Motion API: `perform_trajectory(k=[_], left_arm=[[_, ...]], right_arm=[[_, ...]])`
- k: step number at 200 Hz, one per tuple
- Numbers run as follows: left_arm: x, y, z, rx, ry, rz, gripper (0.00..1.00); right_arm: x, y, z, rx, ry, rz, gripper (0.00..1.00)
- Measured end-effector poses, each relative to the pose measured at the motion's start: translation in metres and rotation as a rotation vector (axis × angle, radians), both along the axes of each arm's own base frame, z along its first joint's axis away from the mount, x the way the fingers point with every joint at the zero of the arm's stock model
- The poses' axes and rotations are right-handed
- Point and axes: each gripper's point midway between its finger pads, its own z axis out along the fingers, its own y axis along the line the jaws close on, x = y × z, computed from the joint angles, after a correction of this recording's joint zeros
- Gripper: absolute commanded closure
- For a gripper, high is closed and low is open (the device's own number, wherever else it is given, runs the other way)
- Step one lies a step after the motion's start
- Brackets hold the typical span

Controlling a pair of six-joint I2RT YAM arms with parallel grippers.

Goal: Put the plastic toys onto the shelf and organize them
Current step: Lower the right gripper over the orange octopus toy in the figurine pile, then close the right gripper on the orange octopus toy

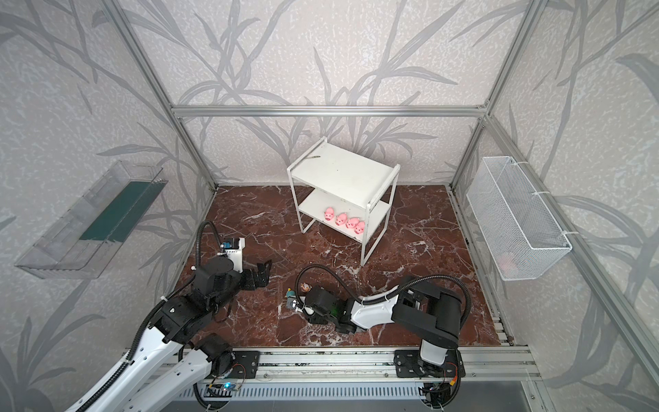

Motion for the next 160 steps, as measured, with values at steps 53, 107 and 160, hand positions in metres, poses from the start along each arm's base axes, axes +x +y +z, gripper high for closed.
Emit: perform_trajectory(k=[53,107,160], left_arm=[[-0.003,0.005,0.008,-0.015,-0.032,0.015,0.01],[-0.005,0.006,0.015,-0.003,-0.029,0.008,0.01],[-0.008,-0.002,0.028,0.01,-0.034,-0.053,0.01]], right_arm=[[0.003,0.011,-0.004,-0.022,-0.008,0.018,0.58],[0.002,0.015,-0.006,-0.024,0.003,0.028,0.71],[-0.006,0.016,-0.001,-0.001,0.08,0.058,0.76]])
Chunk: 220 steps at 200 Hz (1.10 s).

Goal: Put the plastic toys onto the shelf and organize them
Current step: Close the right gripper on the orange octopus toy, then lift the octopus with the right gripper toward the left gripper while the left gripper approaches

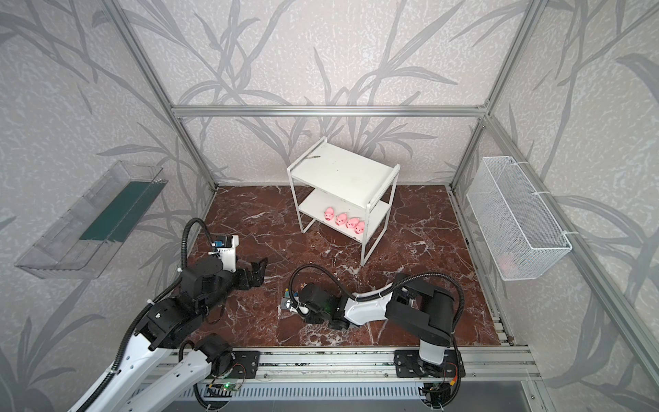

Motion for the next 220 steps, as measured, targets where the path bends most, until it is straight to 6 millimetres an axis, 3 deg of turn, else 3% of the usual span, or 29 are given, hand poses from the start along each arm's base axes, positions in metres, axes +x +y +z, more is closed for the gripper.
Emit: perform_trajectory(k=[60,146,186,220], left_arm=[[-0.002,-0.021,-0.011,-0.01,0.061,-0.107,0.01],[-0.024,-0.079,-0.024,-0.147,0.22,-0.406,0.05],[-0.035,-0.099,-0.013,-0.226,0.217,-0.525,0.09],[-0.038,-0.12,-0.009,-0.309,0.218,-0.625,0.14]], right_arm=[[-0.004,-0.005,0.042,0.134,0.066,-0.008,0.77],[0.008,-0.053,0.107,0.396,0.171,-0.143,0.77],[0.024,-0.075,0.132,0.521,0.24,-0.235,0.76],[0.016,-0.088,0.146,0.609,0.336,-0.252,0.76]])
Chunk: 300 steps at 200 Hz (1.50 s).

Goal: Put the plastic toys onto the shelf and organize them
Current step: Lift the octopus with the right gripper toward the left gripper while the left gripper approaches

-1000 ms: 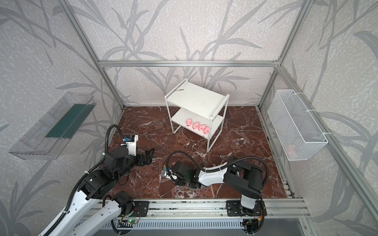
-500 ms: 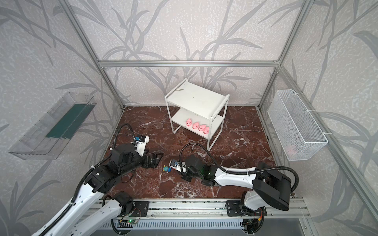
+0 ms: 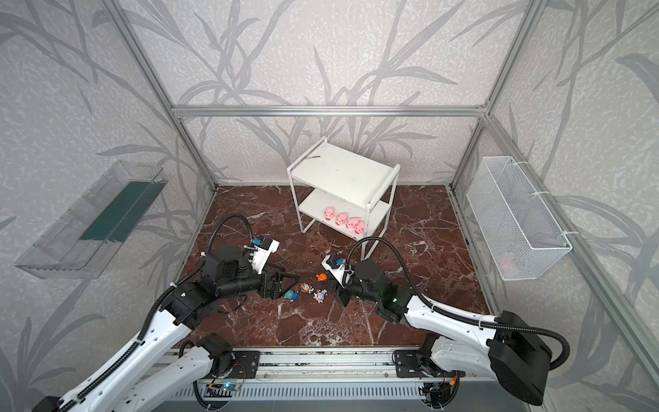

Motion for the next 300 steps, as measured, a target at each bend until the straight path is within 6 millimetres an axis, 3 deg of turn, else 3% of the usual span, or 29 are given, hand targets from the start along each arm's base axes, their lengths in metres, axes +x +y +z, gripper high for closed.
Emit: perform_trajectory(k=[38,78,110,166,230,300], left_arm=[[0.004,-0.023,-0.001,-0.041,0.009,-0.065,0.15],[0.005,-0.044,-0.005,-0.065,0.059,-0.133,0.25],[0.002,-0.051,0.001,-0.082,0.071,-0.169,0.21],[-0.015,-0.065,0.035,-0.184,0.101,-0.293,0.22],[-0.024,-0.079,0.028,-0.16,0.167,-0.349,0.29],[-0.022,-0.092,0.006,-0.116,0.252,-0.356,0.38]], right_arm=[[-0.009,-0.012,0.024,0.106,0.049,-0.007,0.76],[-0.023,-0.023,0.047,0.179,0.019,0.015,0.76],[-0.028,-0.031,0.049,0.195,0.002,0.019,0.76],[-0.034,-0.033,0.055,0.197,-0.03,0.051,0.76],[-0.039,-0.031,0.055,0.194,-0.043,0.087,0.76],[-0.04,-0.027,0.053,0.189,-0.047,0.11,0.76]])
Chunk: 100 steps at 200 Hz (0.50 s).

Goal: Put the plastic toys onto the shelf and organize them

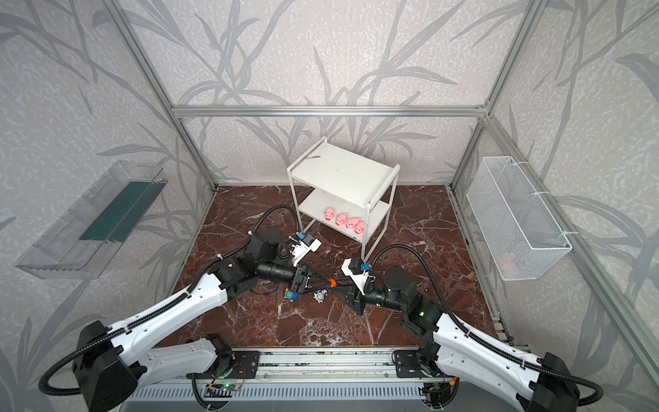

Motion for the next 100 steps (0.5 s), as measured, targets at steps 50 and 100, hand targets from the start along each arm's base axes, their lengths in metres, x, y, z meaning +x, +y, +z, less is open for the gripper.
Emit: perform_trajectory(k=[50,100], left_arm=[[0.003,-0.007,-0.002,0.004,0.038,-0.004,0.45],[0.002,-0.012,-0.007,0.01,0.069,-0.011,0.51]], right_arm=[[0.002,0.001,-0.003,-0.016,-0.016,-0.002,0.76],[0.003,0.002,-0.01,-0.029,-0.024,-0.001,0.76]])
